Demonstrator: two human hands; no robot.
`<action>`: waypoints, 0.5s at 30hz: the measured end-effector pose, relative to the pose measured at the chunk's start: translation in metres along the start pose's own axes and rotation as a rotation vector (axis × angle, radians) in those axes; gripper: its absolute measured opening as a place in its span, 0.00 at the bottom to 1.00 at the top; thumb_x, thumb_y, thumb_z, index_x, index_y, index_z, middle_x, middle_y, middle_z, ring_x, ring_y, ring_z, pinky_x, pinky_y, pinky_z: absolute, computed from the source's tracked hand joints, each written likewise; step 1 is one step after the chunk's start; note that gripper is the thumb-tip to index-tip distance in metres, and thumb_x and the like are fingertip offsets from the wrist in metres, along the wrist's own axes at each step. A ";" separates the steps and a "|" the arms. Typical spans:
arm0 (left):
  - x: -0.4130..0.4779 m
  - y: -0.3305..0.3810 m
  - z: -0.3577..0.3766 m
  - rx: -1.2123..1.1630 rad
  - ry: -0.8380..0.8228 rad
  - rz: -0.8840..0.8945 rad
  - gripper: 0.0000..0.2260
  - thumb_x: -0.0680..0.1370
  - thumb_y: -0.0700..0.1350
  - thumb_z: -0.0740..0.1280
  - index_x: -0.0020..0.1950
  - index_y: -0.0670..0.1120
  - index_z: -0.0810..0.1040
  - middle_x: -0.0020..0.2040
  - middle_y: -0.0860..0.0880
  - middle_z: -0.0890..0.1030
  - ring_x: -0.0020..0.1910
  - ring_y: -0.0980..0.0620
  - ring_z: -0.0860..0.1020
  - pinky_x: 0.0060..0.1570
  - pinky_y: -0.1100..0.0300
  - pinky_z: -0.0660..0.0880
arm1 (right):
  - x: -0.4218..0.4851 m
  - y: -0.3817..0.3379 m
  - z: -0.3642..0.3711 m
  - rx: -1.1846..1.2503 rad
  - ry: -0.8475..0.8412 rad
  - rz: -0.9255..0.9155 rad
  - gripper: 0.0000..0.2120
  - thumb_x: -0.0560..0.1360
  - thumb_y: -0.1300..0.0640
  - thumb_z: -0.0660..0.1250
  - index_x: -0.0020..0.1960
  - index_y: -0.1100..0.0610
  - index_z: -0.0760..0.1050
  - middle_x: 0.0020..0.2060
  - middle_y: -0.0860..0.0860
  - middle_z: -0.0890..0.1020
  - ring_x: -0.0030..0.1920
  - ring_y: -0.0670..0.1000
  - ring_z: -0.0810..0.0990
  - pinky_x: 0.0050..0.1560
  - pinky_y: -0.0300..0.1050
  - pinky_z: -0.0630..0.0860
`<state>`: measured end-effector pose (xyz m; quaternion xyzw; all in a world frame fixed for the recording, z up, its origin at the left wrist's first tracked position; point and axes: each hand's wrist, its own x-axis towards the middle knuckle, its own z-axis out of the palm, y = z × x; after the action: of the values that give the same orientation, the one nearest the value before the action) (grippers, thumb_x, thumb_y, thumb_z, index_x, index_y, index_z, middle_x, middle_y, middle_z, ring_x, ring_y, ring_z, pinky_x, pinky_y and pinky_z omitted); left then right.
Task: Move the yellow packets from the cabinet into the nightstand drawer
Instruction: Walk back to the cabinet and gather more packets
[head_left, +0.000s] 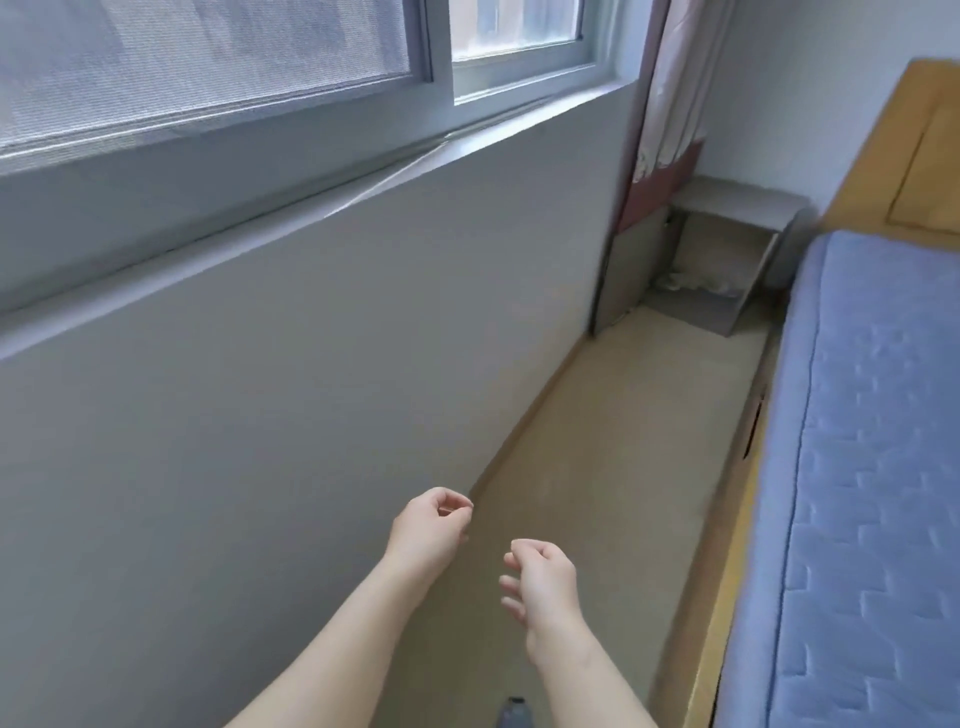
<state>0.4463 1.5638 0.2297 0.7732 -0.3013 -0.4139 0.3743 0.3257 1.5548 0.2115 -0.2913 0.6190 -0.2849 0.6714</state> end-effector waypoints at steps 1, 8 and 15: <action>0.027 0.015 0.009 0.008 -0.022 0.018 0.07 0.77 0.41 0.63 0.41 0.50 0.77 0.40 0.51 0.79 0.35 0.54 0.77 0.39 0.61 0.73 | 0.024 -0.019 0.002 0.019 0.017 -0.013 0.06 0.77 0.61 0.60 0.43 0.55 0.72 0.39 0.50 0.74 0.39 0.51 0.73 0.37 0.42 0.69; 0.176 0.129 0.062 0.041 -0.148 0.091 0.06 0.76 0.43 0.62 0.44 0.51 0.78 0.41 0.51 0.81 0.37 0.54 0.77 0.41 0.60 0.73 | 0.151 -0.164 0.005 0.077 0.143 -0.096 0.05 0.76 0.62 0.59 0.43 0.55 0.72 0.38 0.50 0.74 0.38 0.51 0.72 0.36 0.42 0.69; 0.309 0.225 0.110 0.049 -0.250 0.155 0.06 0.76 0.42 0.62 0.46 0.50 0.78 0.41 0.51 0.79 0.36 0.54 0.77 0.41 0.60 0.74 | 0.260 -0.268 0.005 0.139 0.261 -0.099 0.05 0.76 0.62 0.59 0.43 0.56 0.72 0.38 0.50 0.74 0.38 0.51 0.72 0.35 0.42 0.68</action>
<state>0.4629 1.1668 0.2460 0.6989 -0.4144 -0.4693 0.3457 0.3436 1.1826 0.2381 -0.2347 0.6647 -0.3951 0.5890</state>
